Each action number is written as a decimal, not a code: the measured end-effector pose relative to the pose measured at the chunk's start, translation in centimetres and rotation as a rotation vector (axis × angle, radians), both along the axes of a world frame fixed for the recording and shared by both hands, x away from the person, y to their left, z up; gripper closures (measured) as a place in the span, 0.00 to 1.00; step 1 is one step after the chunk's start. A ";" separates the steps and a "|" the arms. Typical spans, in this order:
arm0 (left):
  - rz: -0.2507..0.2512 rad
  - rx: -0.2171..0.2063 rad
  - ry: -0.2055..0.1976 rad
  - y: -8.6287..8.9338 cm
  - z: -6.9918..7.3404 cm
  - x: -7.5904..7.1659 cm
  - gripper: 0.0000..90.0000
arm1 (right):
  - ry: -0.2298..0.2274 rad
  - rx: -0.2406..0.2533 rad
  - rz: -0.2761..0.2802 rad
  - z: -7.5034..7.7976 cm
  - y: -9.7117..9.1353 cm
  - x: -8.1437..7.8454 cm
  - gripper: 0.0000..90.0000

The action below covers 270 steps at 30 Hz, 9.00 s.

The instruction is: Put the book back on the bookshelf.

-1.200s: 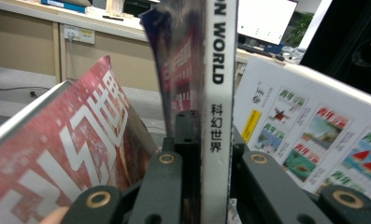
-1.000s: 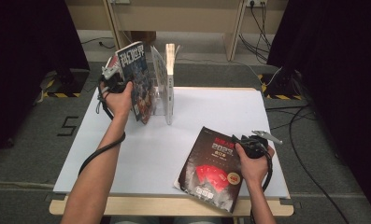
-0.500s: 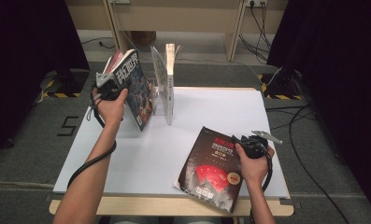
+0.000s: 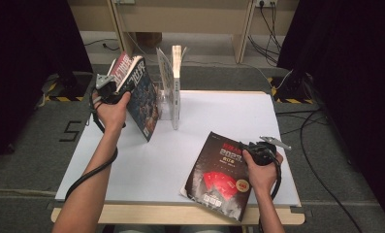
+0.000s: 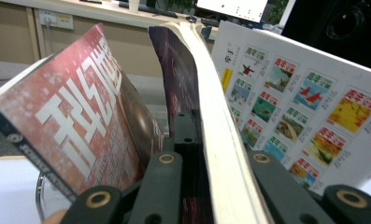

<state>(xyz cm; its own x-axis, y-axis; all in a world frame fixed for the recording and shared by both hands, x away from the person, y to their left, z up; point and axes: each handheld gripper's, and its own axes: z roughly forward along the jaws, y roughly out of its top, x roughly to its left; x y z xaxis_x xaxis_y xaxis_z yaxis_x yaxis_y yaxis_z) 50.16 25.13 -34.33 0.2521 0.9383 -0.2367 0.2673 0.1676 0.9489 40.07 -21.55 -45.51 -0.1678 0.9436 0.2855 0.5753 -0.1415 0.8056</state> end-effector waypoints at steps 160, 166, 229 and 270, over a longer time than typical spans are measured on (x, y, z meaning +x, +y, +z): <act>0.076 0.113 -0.005 -0.5 -1.9 3.2 0.74 | 0.048 0.031 0.016 -0.5 -0.7 -0.1 0.58; 0.059 0.144 -0.010 -0.2 -1.4 2.5 0.69 | 0.045 0.028 0.012 -0.4 -0.8 -0.1 0.58; 0.138 0.136 -0.127 -1.8 1.4 6.4 0.84 | 0.047 0.037 0.030 -0.5 -1.4 0.0 0.58; 0.044 0.075 -0.048 2.5 1.6 2.3 0.51 | 0.064 0.034 0.027 -0.5 -1.0 -0.2 0.58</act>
<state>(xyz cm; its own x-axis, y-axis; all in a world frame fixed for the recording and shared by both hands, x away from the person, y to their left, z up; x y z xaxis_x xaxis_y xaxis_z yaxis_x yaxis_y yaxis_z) 52.43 27.66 -32.74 0.2192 0.9634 -0.1542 0.2155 0.1063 0.9707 39.91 -22.52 -46.03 -0.1733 0.9286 0.3283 0.6297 -0.1518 0.7618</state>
